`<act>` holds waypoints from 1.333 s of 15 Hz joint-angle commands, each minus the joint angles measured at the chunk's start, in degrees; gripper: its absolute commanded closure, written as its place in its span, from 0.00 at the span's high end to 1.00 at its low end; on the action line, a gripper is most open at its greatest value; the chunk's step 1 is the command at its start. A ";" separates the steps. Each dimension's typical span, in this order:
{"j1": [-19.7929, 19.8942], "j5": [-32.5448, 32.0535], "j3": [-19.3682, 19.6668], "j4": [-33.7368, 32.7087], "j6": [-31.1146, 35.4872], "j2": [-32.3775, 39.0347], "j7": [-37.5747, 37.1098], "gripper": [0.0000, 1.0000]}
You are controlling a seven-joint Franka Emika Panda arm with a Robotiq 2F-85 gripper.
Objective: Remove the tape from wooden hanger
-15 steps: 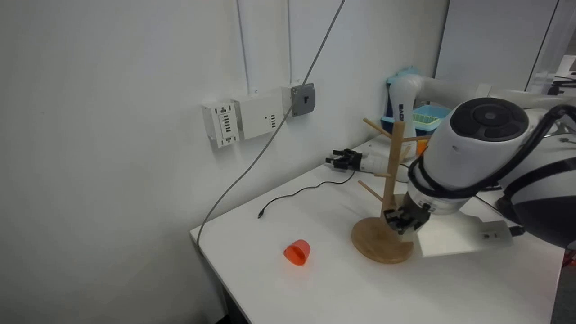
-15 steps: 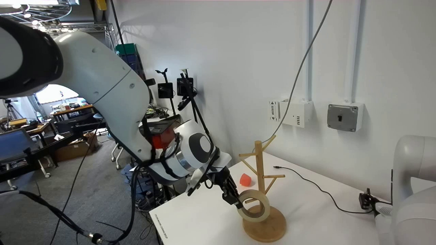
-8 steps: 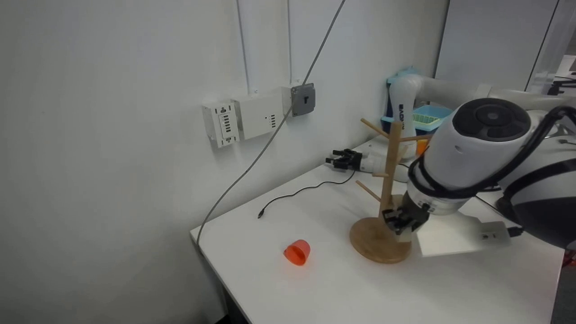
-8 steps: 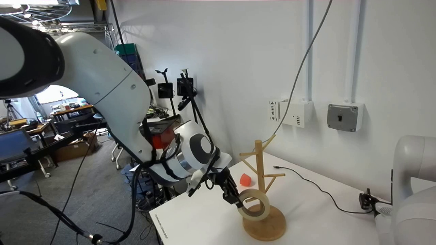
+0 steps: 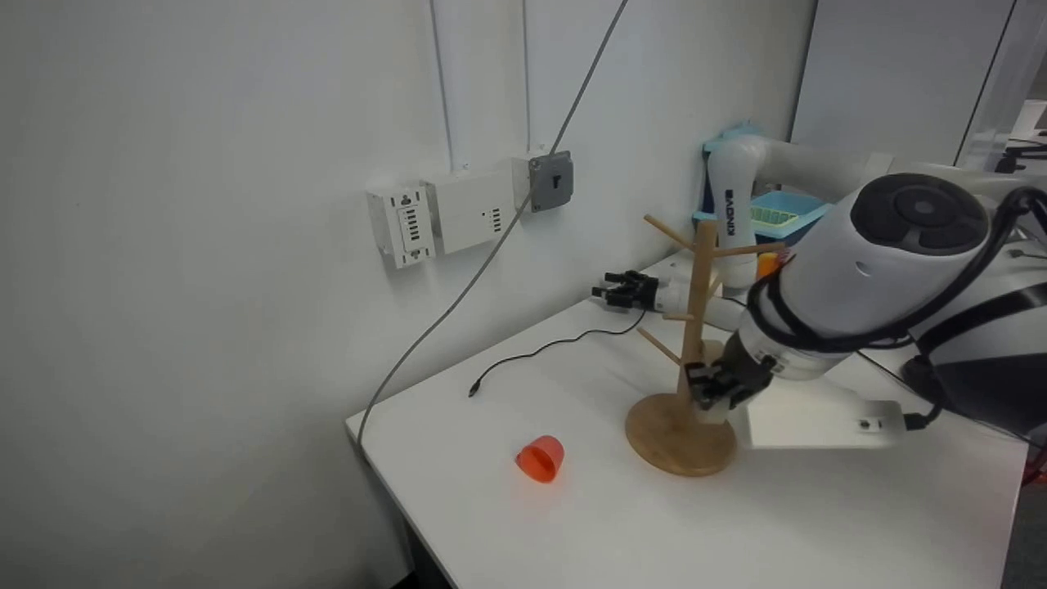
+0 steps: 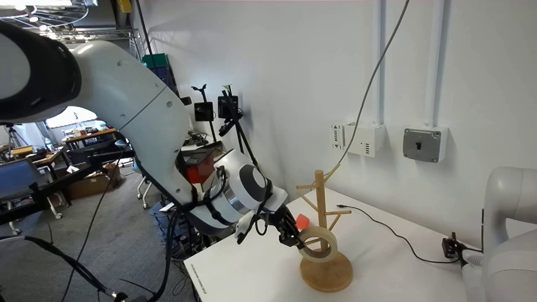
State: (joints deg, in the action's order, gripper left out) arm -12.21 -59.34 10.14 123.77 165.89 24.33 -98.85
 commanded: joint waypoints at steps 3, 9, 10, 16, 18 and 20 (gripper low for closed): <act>-0.73 -3.24 1.30 -1.13 2.34 1.02 -2.95 0.08; 0.73 -1.61 -0.38 -0.41 4.16 1.59 0.50 0.08; 0.63 -1.76 -0.25 -0.55 4.68 1.78 0.03 0.08; 2.43 0.36 -1.92 0.35 9.22 2.21 2.42 0.08; 0.82 -0.56 -0.72 -0.16 6.72 1.85 0.65 0.30; 1.78 0.23 -1.68 -0.10 6.83 1.83 2.01 0.30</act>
State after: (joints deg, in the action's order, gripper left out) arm -10.42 -59.10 8.45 123.67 172.72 26.15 -96.84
